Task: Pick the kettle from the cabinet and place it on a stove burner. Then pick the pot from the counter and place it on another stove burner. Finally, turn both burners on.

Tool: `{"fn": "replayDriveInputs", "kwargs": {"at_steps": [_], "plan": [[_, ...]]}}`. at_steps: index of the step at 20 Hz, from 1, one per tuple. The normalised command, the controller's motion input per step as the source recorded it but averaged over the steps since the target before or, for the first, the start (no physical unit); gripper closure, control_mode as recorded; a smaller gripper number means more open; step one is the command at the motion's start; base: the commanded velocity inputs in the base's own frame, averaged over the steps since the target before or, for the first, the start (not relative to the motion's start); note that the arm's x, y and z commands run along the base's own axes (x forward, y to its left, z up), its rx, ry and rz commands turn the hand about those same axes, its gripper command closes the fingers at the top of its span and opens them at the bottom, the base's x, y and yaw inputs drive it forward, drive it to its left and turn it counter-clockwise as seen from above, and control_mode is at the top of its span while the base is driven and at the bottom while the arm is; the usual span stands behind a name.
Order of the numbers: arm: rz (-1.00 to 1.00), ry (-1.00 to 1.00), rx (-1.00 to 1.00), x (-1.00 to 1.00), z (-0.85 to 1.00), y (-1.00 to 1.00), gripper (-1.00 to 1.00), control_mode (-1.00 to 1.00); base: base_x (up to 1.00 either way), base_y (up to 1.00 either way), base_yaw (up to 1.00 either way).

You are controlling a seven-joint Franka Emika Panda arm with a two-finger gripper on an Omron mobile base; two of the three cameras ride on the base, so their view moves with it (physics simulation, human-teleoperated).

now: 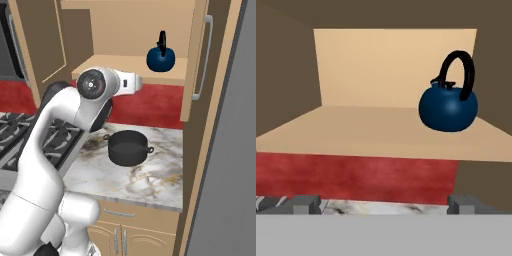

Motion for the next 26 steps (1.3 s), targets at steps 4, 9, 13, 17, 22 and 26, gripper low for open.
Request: {"fn": "replayDriveInputs", "kwargs": {"at_steps": [4,9,13,17,22,26], "plan": [[0.00,0.00,0.00,0.08,0.12,-0.24,-1.00,-1.00,0.00,0.00,0.00],[0.00,0.04,0.01,0.28,0.07,-0.19,-1.00,-1.00,0.00,0.00,0.00],[0.00,0.03,0.00,0.29,0.14,-0.18,-1.00,-1.00,0.00,0.00,0.00],[0.00,0.00,0.00,0.17,0.23,-0.14,-1.00,-1.00,0.00,0.00,0.00],[0.00,0.00,0.00,0.12,0.21,-0.11,-1.00,-1.00,0.00,0.00,0.00],[0.00,0.03,0.00,0.24,0.06,-0.04,-1.00,-1.00,0.00,0.00,0.00]]}}
